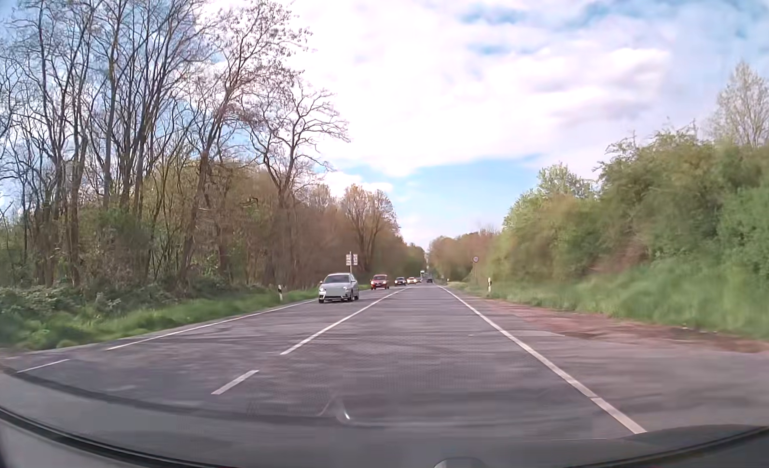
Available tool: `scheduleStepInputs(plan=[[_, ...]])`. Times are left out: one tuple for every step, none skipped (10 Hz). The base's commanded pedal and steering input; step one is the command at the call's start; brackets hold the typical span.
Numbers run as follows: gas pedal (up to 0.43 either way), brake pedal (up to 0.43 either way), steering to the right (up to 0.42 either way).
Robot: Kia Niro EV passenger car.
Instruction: Follow the waypoints while adhering to traffic rules and regulations
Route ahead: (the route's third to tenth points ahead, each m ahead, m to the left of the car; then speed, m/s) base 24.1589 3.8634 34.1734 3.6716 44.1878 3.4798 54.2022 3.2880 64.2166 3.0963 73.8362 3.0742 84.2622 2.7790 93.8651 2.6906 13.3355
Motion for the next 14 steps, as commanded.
scheduleStepInputs(plan=[[0.0, 0.0, 0.0], [0.0, 0.0, 0.0], [0.0, 0.0, 0.0], [0.0, 0.0, 0.0], [0.008, 0.0, 0.0], [0.028, 0.0, 0.0], [0.039, 0.0, 0.0], [0.047, 0.0, -0.001], [0.059, 0.0, -0.001], [0.087, 0.0, -0.001], [0.13, 0.0, -0.001], [0.138, 0.0, -0.001], [0.138, 0.0, 0.0], [0.15, 0.0, 0.0]])
